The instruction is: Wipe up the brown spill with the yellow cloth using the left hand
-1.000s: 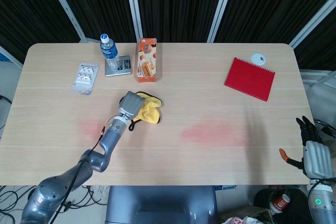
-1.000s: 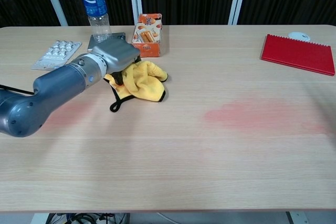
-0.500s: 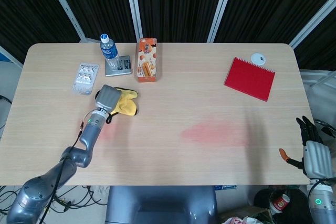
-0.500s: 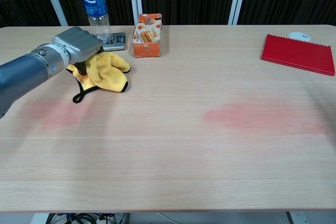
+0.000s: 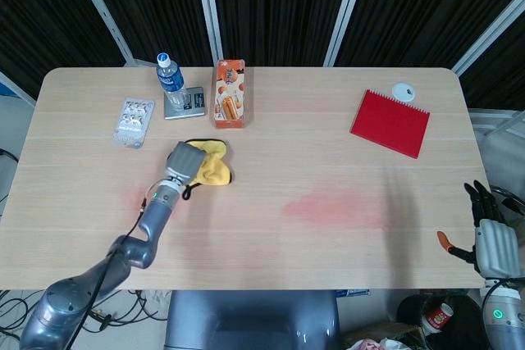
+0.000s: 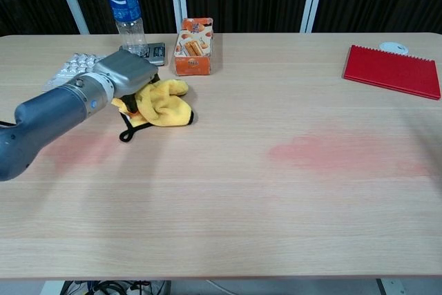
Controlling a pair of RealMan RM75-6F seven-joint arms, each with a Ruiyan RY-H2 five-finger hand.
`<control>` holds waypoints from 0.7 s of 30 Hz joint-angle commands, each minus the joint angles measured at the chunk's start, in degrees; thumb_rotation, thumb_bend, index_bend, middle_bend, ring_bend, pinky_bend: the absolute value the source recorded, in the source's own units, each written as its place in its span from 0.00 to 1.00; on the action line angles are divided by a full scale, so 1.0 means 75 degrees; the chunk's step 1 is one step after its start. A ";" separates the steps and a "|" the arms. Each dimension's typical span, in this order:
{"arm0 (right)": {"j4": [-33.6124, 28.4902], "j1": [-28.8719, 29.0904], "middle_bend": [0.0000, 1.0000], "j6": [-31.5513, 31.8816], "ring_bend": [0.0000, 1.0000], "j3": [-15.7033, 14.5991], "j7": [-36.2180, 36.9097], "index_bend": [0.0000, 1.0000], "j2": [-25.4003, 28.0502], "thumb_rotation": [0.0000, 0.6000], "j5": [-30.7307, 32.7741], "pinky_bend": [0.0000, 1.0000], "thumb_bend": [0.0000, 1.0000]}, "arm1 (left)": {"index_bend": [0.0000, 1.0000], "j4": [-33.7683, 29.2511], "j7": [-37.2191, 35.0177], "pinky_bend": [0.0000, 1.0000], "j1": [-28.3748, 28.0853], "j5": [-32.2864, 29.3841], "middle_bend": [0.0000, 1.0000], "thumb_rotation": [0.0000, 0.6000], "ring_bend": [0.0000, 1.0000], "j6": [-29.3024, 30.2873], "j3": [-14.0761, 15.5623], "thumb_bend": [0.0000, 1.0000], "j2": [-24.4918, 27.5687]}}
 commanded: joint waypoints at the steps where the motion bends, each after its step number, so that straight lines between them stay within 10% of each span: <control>1: 0.0000 -0.0001 0.00 0.0001 0.00 0.0002 0.0007 0.01 0.0003 1.00 -0.0001 0.19 0.17 | 0.72 -0.0249 -0.0113 0.74 -0.0079 0.0119 0.73 1.00 0.64 0.0095 0.0039 0.52 -0.0146; 21: -0.0037 -0.0019 0.00 0.0025 0.00 -0.0009 0.0031 0.01 0.0024 1.00 -0.0032 0.19 0.17 | 0.72 -0.1855 -0.0034 0.74 0.0255 0.0565 0.73 1.00 0.64 0.0408 0.0524 0.52 0.0282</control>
